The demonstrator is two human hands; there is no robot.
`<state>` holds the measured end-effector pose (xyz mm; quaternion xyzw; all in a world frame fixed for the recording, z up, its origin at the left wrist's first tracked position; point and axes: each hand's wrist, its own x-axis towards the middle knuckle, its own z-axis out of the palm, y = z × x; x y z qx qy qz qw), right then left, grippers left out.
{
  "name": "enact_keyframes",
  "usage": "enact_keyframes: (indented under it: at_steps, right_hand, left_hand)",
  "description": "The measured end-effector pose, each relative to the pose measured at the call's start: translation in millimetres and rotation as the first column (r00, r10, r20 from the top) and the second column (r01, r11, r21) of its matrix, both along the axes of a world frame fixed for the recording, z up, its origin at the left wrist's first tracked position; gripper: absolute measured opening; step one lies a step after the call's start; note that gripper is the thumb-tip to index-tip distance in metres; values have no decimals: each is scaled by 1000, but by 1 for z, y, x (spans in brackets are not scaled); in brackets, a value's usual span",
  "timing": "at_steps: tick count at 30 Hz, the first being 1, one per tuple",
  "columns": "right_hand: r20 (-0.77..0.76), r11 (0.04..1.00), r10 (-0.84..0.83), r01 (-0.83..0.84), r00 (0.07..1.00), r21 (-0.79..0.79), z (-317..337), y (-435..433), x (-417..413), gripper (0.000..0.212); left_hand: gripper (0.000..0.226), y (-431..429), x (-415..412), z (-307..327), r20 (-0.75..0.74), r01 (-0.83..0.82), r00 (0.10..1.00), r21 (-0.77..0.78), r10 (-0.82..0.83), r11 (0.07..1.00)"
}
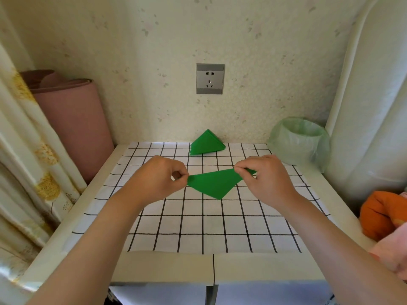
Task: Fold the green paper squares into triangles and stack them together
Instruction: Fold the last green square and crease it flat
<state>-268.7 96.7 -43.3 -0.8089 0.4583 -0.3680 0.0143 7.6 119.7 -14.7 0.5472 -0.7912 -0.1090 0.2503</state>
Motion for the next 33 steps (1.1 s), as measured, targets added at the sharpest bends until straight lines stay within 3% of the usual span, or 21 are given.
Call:
enact_keyframes:
  at_steps: [6,9,13,19,22,25,27,29,33]
  right_hand:
    - [37,997,-73,72,997,39,1,-3,-8,12]
    - [65,991,-66,58,996,122,4,-2,-9,11]
    - [-1,965,86,-83,996,249,5,3,0,10]
    - [-58,947,226,-206,972,248,4,9,17,9]
    - [-79,968,207,-192,975,162,1,10,20,12]
    - [-55,994,94,-91,994,58,2,13,22,38]
    - [-19,997,71,-71,997,10,4,16,23,42]
    - [-24,997,75,-75,997,-28,3,18,24,37]
    - [-76,994,112,-110,991,27,-2,21,24,55]
  left_hand:
    - [11,-8,25,0,55,-140,989,58,137,988]
    - [11,-7,25,0,-9,-193,981,-12,193,981]
    - [20,2,-3,-2,-69,-75,996,-146,65,986]
    - [27,11,-41,-17,-73,115,991,51,-112,992]
    - [13,8,-40,-16,-178,85,982,157,-57,984]
    - [16,2,-33,-16,-247,12,968,237,49,971]
    - [12,-1,-31,-15,-369,-55,912,323,180,945]
    - [12,-2,-30,-12,-515,-63,784,491,348,869]
    - [20,-3,-27,-11,-661,99,606,615,443,782]
